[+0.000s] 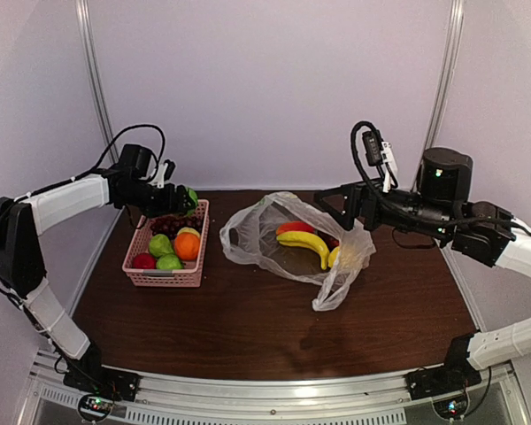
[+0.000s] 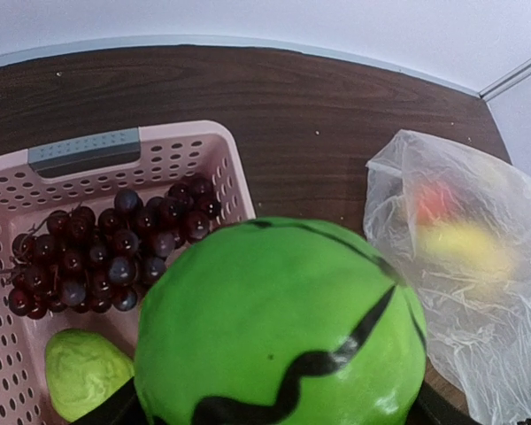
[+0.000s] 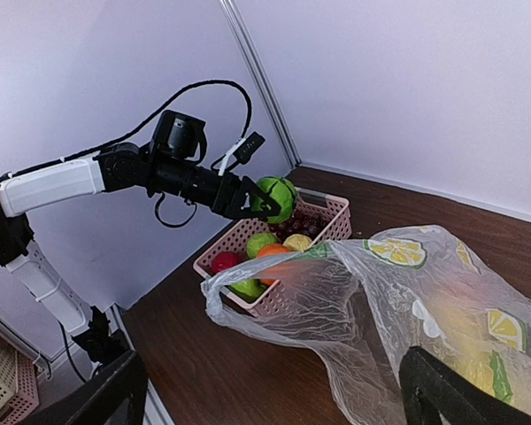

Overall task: Untie the knot of the plastic bag and take out the fruit
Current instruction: Place the fake fruit in the bin.

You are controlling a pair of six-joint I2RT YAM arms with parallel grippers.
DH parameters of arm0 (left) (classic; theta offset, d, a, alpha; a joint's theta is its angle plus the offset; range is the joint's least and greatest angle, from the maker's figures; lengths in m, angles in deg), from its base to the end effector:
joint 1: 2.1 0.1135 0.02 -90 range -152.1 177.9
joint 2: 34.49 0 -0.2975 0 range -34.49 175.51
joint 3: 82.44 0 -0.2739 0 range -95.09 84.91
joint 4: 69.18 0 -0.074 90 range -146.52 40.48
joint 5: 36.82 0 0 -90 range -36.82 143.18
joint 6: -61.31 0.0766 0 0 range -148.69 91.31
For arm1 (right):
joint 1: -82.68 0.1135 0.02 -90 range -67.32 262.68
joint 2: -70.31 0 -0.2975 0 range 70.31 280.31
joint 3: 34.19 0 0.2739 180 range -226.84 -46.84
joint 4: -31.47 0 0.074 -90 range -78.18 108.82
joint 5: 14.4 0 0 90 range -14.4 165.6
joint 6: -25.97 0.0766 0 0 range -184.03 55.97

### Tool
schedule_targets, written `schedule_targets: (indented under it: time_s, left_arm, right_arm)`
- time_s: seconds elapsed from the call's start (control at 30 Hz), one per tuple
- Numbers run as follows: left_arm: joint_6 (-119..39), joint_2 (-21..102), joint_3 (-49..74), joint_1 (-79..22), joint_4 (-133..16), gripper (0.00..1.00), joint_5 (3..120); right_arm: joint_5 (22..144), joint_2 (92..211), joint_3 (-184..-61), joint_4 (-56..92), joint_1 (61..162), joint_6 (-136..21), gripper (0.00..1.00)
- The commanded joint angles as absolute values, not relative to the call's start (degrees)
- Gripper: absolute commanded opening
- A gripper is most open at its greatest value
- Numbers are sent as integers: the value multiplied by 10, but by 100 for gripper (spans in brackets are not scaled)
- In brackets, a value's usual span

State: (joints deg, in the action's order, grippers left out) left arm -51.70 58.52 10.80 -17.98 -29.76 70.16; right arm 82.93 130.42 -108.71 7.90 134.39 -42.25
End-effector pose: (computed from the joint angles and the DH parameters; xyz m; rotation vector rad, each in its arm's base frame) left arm 0.3890 -0.1339 0.2754 -0.0036 2.4282 -0.6699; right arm 0.1690 0.2298 0.4157 -0.5740 1.7573 1.0353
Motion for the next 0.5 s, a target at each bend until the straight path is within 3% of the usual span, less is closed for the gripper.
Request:
schedule_targets:
  time_s: [0.0,0.47]
  left_arm:
    - [-508,631,69,-172,-334,41,711]
    - [-514,741,25,-161,-339,45,706]
  right_arm:
    - [804,1307,-1093,81,1341,-441,100]
    - [762,1323,-1092,90,1333,-454,100]
